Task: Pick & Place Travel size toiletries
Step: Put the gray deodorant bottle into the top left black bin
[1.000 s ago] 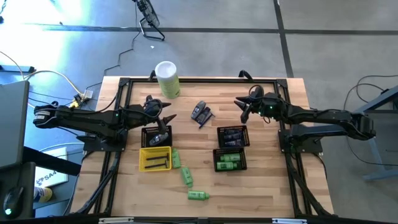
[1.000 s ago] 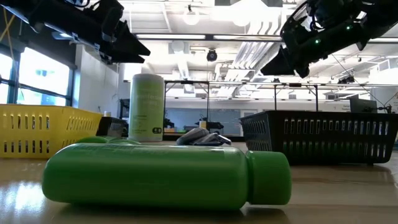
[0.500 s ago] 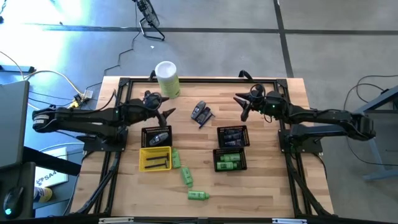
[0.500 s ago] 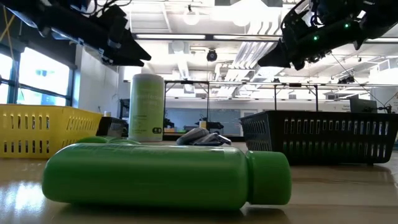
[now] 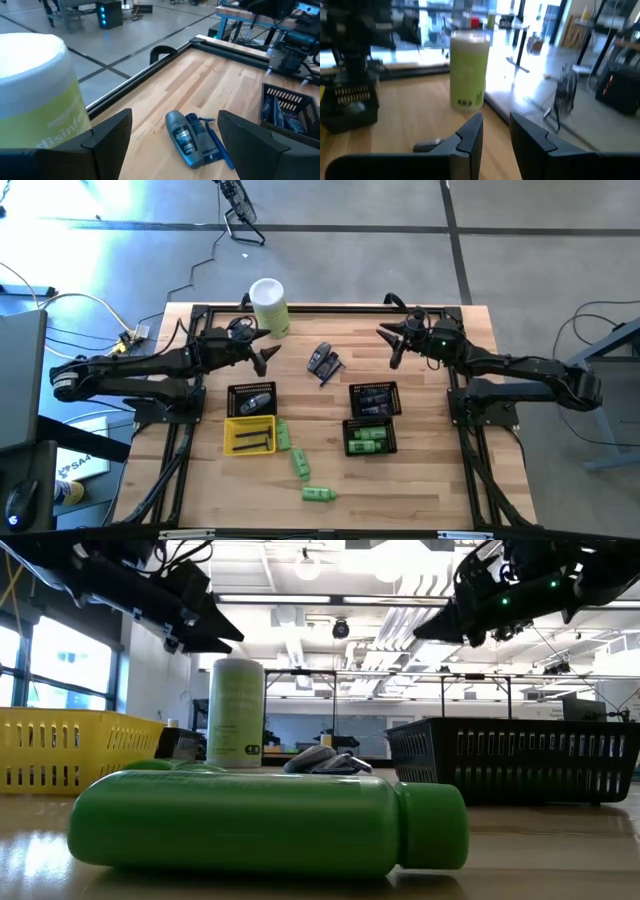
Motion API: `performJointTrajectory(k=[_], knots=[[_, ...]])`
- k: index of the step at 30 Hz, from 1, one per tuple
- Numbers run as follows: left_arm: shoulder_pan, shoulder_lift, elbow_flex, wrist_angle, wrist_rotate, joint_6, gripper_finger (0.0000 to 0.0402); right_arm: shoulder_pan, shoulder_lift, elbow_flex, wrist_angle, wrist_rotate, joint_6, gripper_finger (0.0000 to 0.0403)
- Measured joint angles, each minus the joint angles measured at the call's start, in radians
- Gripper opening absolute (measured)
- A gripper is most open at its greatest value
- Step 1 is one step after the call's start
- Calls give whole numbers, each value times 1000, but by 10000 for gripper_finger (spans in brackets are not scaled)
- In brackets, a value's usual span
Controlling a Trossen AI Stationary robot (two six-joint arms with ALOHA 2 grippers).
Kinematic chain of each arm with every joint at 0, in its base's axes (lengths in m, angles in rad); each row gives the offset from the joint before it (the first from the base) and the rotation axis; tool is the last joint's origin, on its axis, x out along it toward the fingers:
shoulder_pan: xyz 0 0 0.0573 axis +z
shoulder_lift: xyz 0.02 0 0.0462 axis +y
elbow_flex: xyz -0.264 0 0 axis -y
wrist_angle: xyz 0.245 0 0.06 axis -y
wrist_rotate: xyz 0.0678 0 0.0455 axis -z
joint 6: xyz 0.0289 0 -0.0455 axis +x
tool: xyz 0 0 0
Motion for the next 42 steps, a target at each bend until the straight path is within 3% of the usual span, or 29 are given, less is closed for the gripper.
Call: performJointTrajectory(k=[6, 15, 22, 25, 31, 42], knots=[[-1, 69, 0, 103, 0, -1, 287, -22, 0, 0, 114, -65, -76, 89], [0, 236, 8, 236, -19, -51, 287, -14, 0, 0, 104, -106, -122, 87], [-1, 319, 82, 237, -32, -56, 287, -35, 0, 0, 43, -100, -128, 28], [-1, 344, 112, 211, -37, -73, 287, -55, 0, 0, 32, -64, -134, 7], [-1, 405, 157, 181, -39, -130, 287, -78, 0, 0, 12, 68, -119, 8], [-1, 532, 358, -84, -64, -161, 287, -78, 0, 0, 12, 79, -122, 4]])
